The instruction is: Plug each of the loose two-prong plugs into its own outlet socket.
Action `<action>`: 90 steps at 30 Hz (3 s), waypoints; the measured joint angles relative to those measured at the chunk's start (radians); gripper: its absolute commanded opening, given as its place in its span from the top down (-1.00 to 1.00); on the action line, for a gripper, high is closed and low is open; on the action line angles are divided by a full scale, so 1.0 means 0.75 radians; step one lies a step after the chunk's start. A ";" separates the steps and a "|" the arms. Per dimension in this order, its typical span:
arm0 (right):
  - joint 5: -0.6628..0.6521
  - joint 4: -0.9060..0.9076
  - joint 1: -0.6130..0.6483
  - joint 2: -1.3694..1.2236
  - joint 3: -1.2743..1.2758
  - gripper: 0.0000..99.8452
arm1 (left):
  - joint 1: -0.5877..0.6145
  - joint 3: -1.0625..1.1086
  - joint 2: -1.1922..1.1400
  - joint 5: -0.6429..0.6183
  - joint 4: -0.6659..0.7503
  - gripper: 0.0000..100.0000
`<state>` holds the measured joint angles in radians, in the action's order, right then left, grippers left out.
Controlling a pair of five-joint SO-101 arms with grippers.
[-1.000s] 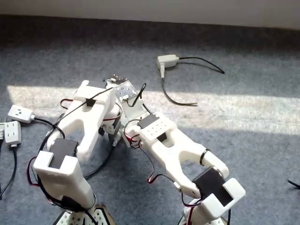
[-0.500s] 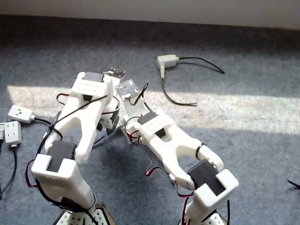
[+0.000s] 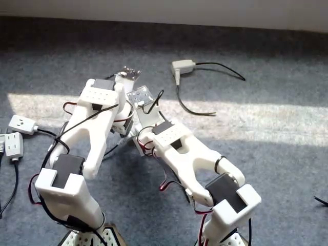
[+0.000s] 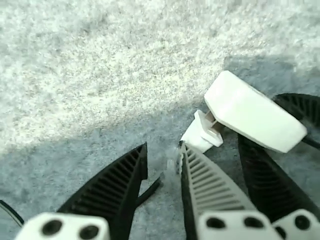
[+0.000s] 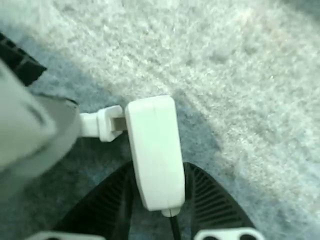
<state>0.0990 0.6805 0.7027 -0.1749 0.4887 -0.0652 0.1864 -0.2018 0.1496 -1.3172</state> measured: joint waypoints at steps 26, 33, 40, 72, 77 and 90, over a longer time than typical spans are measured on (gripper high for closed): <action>0.000 -0.008 -0.010 0.000 0.006 0.84 | -0.037 -0.014 -0.002 0.462 -0.084 0.51; 0.006 -0.008 -0.029 0.000 0.008 0.84 | -0.098 -0.023 -0.002 0.462 -0.076 0.51; 0.006 -0.008 -0.029 0.000 0.008 0.84 | -0.100 -0.025 -0.004 0.462 -0.057 0.51; 0.102 0.432 -0.037 -0.340 -0.430 0.84 | -0.096 -0.211 -0.031 0.458 -0.203 0.51; 0.149 0.530 -0.039 -0.340 -0.456 0.84 | -0.096 -0.209 -0.033 0.458 -0.203 0.51; 0.162 0.528 -0.055 -0.023 -0.336 0.84 | -0.053 -0.209 -0.041 0.464 -0.158 0.51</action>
<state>0.2202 1.0764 0.6613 -0.1918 0.2371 -0.1051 0.0299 -0.2325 0.4979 -1.4354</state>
